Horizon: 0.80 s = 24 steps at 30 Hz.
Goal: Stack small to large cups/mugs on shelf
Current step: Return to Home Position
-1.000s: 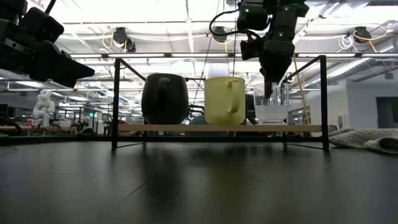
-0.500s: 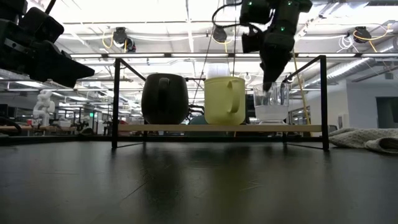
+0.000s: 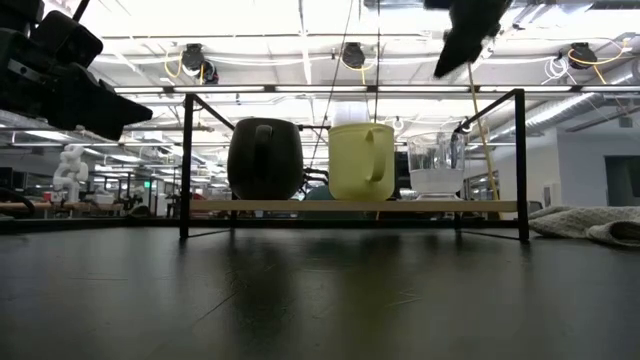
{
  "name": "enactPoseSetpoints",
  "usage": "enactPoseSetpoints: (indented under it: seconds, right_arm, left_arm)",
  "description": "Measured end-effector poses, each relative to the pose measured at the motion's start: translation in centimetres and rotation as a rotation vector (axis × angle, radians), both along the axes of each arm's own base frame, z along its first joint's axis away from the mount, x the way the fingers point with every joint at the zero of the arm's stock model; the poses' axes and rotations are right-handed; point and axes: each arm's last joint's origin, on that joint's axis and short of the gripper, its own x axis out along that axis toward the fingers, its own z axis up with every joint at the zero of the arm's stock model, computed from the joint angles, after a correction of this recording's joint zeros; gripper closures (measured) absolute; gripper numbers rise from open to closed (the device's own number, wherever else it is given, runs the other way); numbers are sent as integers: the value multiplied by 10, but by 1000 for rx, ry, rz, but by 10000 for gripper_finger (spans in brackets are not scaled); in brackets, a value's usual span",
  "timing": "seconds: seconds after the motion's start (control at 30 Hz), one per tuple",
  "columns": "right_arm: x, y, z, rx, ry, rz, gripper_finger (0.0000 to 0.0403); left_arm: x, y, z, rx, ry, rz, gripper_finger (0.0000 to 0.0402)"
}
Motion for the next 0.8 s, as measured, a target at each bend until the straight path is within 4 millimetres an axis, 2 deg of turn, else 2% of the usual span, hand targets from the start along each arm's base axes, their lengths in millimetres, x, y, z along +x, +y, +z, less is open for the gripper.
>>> enactPoseSetpoints:
  seconds: [0.2, 0.4, 0.8]
  right_arm:
    - [-20, 20, 21, -23, -128, 79, 332]
    - [-32, 33, 32, -44, -202, 115, 397]
    - [-33, 38, 33, -40, -206, 136, 402]
  left_arm:
    - [0, 0, 1, -15, -14, 1, 382]
    - [0, 0, 1, -16, -14, 2, 382]
    - [0, 0, 1, -19, -14, 2, 382]
